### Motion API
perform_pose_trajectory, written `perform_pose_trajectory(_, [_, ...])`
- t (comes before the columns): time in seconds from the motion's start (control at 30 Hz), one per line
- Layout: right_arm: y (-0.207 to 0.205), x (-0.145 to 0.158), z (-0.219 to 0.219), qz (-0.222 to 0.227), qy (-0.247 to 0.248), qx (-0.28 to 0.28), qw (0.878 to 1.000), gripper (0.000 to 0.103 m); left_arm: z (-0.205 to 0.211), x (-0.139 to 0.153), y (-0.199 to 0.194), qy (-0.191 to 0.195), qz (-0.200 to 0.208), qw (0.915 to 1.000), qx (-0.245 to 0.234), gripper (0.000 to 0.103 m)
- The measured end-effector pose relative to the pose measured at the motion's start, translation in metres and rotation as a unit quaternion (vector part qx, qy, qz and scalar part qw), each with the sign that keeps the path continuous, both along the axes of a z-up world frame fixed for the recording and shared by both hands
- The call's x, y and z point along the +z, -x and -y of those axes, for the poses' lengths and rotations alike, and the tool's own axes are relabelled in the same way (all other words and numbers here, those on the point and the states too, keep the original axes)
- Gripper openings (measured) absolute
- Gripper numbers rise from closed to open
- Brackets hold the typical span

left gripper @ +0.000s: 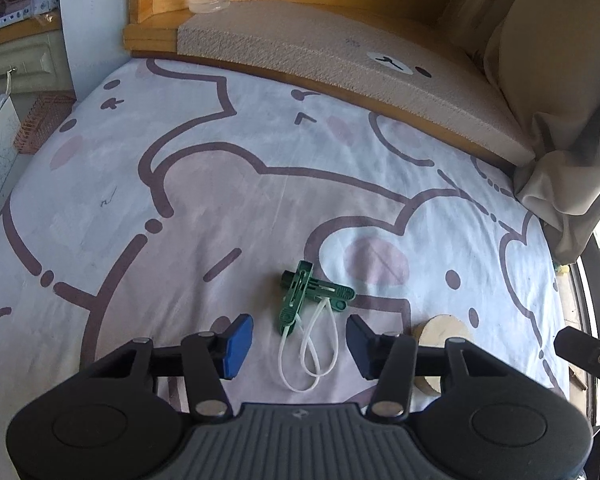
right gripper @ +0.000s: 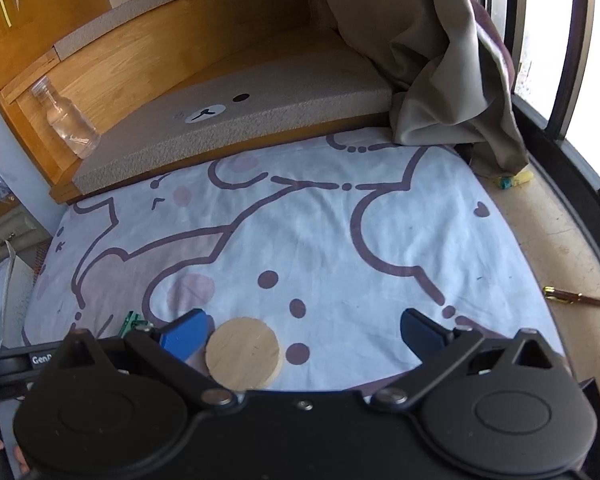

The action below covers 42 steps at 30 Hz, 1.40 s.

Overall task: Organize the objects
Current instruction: 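Grasp the green clip with white cords with the left gripper while the right grasps the wooden disc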

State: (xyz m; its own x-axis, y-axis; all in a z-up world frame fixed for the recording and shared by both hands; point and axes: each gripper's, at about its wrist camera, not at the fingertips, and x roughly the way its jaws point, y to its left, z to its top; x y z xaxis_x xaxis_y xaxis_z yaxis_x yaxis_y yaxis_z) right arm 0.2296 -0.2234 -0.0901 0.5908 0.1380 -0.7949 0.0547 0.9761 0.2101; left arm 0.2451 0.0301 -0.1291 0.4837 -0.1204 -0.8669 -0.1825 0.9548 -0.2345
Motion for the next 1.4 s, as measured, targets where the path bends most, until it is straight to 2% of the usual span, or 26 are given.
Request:
perform_pose_trajectory(0.17, [-0.011, -0.020, -0.010, -0.031, 0.020, 0.008, 0.999, 0.103, 0.002, -0.012, -0.006, 0.003, -0.014, 0.9999, -0.001, 0.048])
perform_pose_trajectory(0.27, [-0.016, -0.030, -0.012, -0.047, 0.009, 0.022, 0.999, 0.102, 0.003, -0.017, -0.009, -0.002, -0.018, 0.9998, -0.003, 0.044])
perform_pose_trajectory(0.33, [-0.018, -0.035, -0.014, -0.055, 0.007, 0.025, 0.998, 0.097, 0.003, -0.020, -0.010, 0.000, -0.022, 0.9997, -0.005, 0.042])
perform_pose_trajectory(0.47, [-0.021, -0.043, -0.021, -0.061, 0.016, 0.035, 0.997, 0.097, 0.004, -0.024, -0.012, 0.003, -0.024, 0.9997, -0.009, 0.041])
perform_pose_trajectory(0.5, [-0.022, -0.045, -0.022, -0.062, 0.016, 0.038, 0.997, 0.097, 0.005, -0.024, -0.012, 0.004, -0.023, 0.9997, -0.011, 0.037])
perform_pose_trajectory(0.53, [-0.022, -0.047, -0.024, -0.062, 0.017, 0.040, 0.997, 0.097, 0.006, -0.025, -0.013, 0.005, -0.024, 0.9996, -0.017, 0.028])
perform_pose_trajectory(0.6, [-0.024, -0.050, -0.027, -0.061, 0.021, 0.047, 0.997, 0.097, 0.008, -0.027, -0.013, 0.002, -0.029, 0.9993, -0.025, 0.017])
perform_pose_trajectory(0.73, [-0.029, -0.057, -0.035, -0.067, 0.024, 0.057, 0.996, 0.096, 0.006, -0.028, -0.012, -0.002, -0.035, 0.9987, -0.038, 0.005])
perform_pose_trajectory(1.0, [-0.038, -0.068, -0.054, -0.080, 0.043, 0.057, 0.994, 0.096, -0.008, -0.029, -0.003, -0.001, -0.050, 0.9963, -0.070, 0.004])
perform_pose_trajectory(1.17, [-0.043, -0.075, -0.063, -0.089, 0.064, 0.061, 0.992, 0.097, -0.020, -0.028, 0.007, -0.018, -0.060, 0.9936, -0.094, 0.004])
perform_pose_trajectory(1.3, [-0.046, -0.085, -0.065, -0.111, 0.062, 0.045, 0.991, 0.098, -0.036, -0.028, 0.016, -0.022, -0.067, 0.9931, -0.093, 0.004])
perform_pose_trajectory(1.4, [-0.044, -0.088, -0.071, -0.104, 0.082, 0.049, 0.990, 0.103, -0.043, -0.027, 0.020, -0.025, -0.068, 0.9929, -0.094, 0.004])
